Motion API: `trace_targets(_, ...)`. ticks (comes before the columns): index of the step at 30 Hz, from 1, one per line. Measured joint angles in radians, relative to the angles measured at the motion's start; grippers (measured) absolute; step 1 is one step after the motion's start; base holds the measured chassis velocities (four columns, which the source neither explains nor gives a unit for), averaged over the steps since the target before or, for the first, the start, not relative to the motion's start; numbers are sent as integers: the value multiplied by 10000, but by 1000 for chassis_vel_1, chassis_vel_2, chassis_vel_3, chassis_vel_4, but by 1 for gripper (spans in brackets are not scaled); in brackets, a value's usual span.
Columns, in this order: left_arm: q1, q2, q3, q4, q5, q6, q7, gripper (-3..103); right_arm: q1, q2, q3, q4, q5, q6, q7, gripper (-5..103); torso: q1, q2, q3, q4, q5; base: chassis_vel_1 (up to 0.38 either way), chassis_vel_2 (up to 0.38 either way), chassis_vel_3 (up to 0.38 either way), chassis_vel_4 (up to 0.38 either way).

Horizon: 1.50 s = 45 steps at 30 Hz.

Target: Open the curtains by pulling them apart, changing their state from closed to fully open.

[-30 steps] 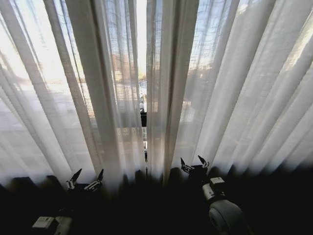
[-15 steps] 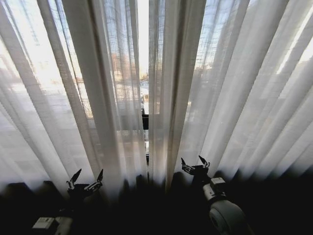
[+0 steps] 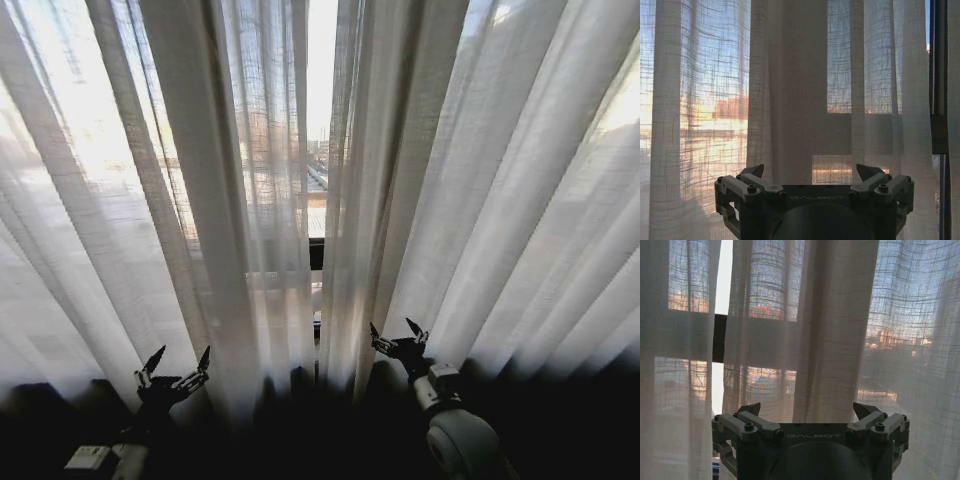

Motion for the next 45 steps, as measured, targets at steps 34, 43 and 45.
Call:
trace_targets(34, 372, -1228, -490, -478, 524, -278, -38, 100, 5379, 37, -1940, -5322, 1593, 377, 1058, 51, -3, 0, 0, 0, 3, 0, 0, 0, 0)
trace_targets(43, 403, -1224, -593, -517, 465, -294, -44, 100, 5387, -40, -2303, -5070, 1790, 404, 1071, 14, -3, 0, 0, 0, 3, 0, 0, 0, 0)
trace_targets(45, 412, -1211, -613, -538, 454, -293, -46, 100, 5392, -9, -2312, -5046, 1807, 404, 1082, 14, -3, 0, 0, 2, 2, 0, 0, 0, 0)
